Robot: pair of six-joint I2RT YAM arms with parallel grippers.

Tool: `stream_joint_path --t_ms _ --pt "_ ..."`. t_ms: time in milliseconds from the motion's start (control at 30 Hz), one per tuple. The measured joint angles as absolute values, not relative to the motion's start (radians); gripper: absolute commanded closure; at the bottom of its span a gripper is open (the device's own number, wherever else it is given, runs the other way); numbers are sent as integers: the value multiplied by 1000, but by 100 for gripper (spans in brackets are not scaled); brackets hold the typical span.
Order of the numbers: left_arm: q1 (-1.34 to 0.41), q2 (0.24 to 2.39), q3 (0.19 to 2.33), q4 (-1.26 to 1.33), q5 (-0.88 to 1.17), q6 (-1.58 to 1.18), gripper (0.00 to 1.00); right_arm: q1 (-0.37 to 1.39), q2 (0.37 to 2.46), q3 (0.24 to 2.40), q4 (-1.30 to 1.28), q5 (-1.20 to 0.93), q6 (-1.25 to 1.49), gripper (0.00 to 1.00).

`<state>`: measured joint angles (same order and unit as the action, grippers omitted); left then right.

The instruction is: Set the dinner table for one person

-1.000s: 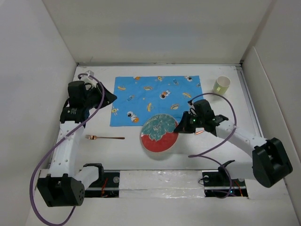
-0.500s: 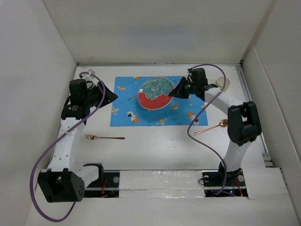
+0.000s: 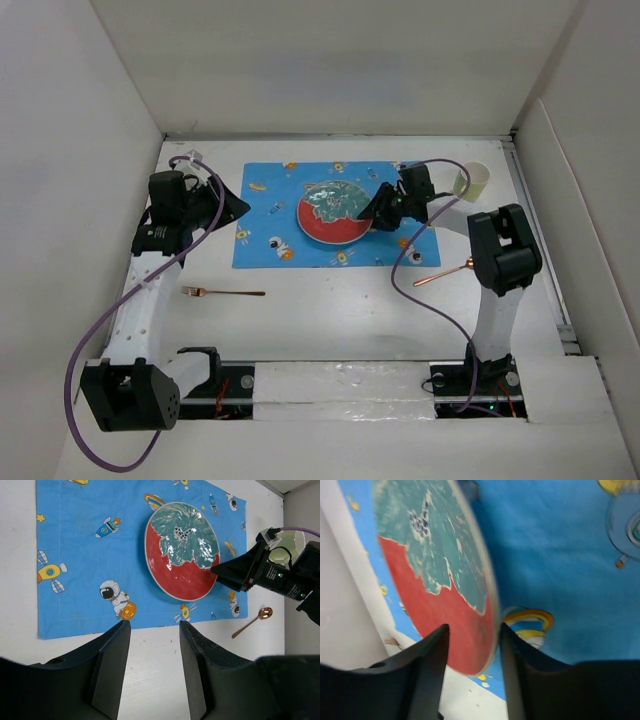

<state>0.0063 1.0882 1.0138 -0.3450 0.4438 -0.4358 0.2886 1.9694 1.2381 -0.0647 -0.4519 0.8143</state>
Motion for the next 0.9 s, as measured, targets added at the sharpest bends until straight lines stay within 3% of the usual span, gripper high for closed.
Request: stream_joint_path --t_ms 67,267,300,333,367,400,433,533,567,600,633,733,800,833,900 --pt "6 1085 1005 -343 443 -436 59 289 1969 1214 -88 -444 793 39" --pt "6 1075 991 -341 445 -439 59 287 1931 1229 -214 -384 682 40" --pt "6 1074 991 -340 445 -440 60 287 1919 1239 -247 -364 659 46" --pt "6 1074 990 -340 447 -442 64 283 1902 1249 -280 -346 633 79" --pt "6 1073 990 -340 450 -443 67 277 1879 1260 -311 -327 604 99" --pt "6 1072 989 -337 454 -445 70 267 1849 1271 -339 -303 586 100" --pt "6 1070 989 -332 459 -445 81 247 1814 1281 -362 -281 566 100" --pt "6 1068 987 -319 475 -443 100 152 1705 1330 -399 -197 524 100" --pt "6 1068 987 -315 479 -442 100 110 1681 1351 -404 -162 515 100" --pt "1 1068 985 -312 481 -438 100 63 1659 1379 -409 -120 509 99" --pt "-3 1068 984 -310 480 -434 100 18 1646 1408 -415 -70 503 81" --pt "-28 1068 984 -310 464 -423 100 -111 1639 1473 -426 71 491 49" --pt "-40 1068 984 -310 458 -412 91 -170 1661 1509 -457 129 483 46" --pt "-44 1069 984 -310 456 -406 79 -187 1683 1532 -480 148 481 46" --pt "-45 1073 984 -310 454 -399 70 -205 1748 1591 -521 175 477 46"
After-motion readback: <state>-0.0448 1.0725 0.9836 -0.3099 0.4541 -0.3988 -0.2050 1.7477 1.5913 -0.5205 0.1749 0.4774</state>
